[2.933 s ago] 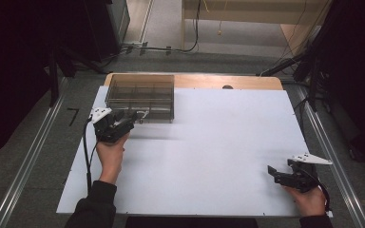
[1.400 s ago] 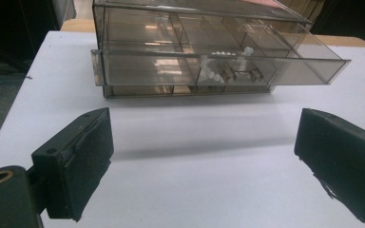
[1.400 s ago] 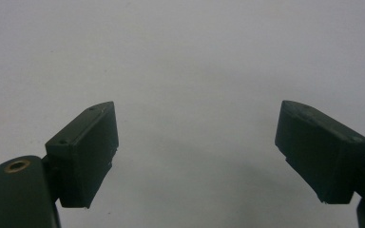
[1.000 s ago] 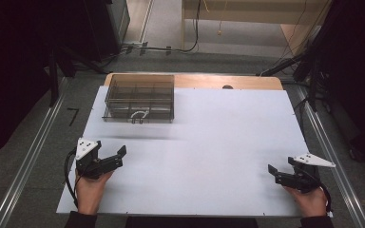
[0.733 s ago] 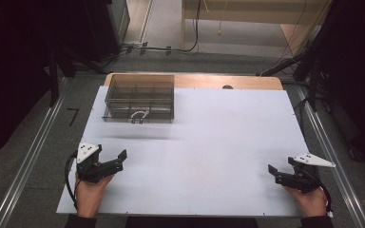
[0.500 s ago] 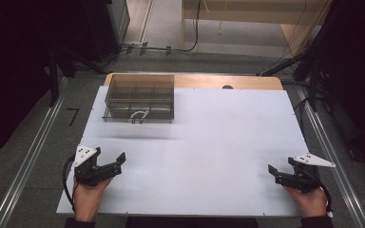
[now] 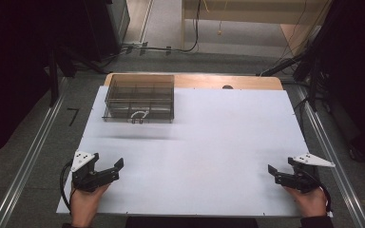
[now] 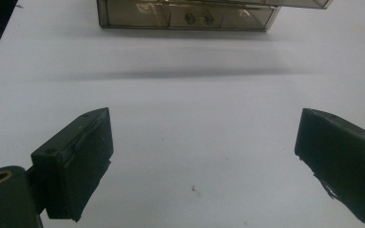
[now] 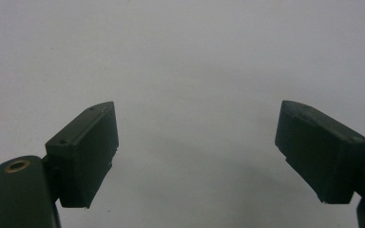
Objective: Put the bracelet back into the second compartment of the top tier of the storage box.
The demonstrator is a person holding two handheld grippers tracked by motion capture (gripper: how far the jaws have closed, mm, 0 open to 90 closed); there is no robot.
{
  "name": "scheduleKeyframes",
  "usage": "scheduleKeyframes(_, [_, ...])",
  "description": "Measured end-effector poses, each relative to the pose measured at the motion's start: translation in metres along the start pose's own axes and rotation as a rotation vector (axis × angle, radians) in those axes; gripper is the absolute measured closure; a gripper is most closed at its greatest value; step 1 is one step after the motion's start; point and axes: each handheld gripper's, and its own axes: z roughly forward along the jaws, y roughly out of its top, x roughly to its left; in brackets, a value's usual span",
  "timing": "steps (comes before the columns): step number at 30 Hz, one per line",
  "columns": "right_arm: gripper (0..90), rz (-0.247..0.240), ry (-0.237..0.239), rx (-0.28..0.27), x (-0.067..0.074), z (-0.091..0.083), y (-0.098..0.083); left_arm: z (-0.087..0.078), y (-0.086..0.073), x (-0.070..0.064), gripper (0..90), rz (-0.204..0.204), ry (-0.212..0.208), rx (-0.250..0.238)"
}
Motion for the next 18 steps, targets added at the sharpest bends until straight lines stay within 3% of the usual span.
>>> scheduleKeyframes(18, [13.1,0.001,-0.001,0.006,0.001,0.001,0.000,-0.011,-0.005,0.007,6.1,-0.019,0.015,-0.017])
